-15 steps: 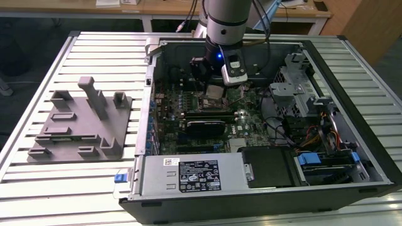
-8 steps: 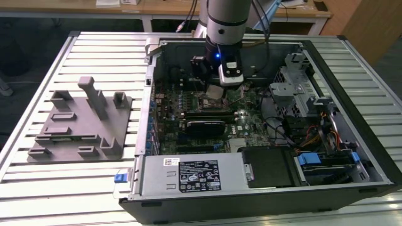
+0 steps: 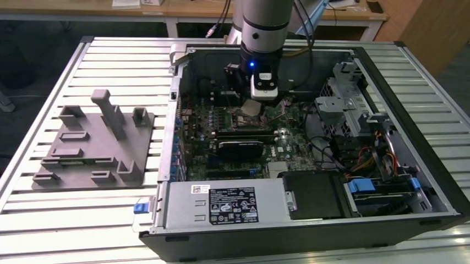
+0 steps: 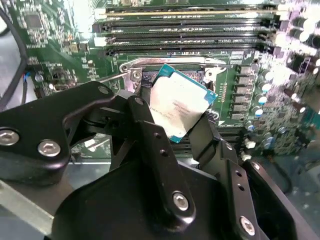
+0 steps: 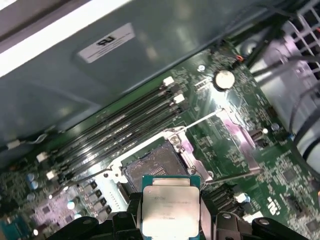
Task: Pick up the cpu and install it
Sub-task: 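Place the cpu into insertion slot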
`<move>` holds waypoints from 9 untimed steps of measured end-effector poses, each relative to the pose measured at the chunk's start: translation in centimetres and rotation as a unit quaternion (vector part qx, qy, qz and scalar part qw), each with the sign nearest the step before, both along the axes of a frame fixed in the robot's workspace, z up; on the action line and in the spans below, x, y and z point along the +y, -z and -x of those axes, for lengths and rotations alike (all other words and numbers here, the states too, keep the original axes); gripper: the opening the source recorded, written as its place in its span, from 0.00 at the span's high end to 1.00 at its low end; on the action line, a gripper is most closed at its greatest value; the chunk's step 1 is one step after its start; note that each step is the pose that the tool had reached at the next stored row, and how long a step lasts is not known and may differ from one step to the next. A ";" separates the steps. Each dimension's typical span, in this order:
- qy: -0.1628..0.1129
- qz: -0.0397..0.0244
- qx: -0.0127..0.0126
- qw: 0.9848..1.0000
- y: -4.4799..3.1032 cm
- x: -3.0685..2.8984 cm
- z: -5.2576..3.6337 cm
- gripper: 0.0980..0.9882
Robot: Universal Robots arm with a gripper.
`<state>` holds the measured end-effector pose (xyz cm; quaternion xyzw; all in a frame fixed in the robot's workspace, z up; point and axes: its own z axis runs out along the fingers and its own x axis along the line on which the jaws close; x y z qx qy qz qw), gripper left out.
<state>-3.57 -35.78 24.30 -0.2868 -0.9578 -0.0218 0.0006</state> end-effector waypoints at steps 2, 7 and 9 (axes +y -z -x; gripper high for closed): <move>0.017 0.000 0.000 1.000 0.00 0.00 0.00 0.50; 0.059 0.002 0.000 0.998 0.02 0.00 0.00 0.50; 0.075 0.002 0.000 0.997 0.03 0.00 0.00 0.50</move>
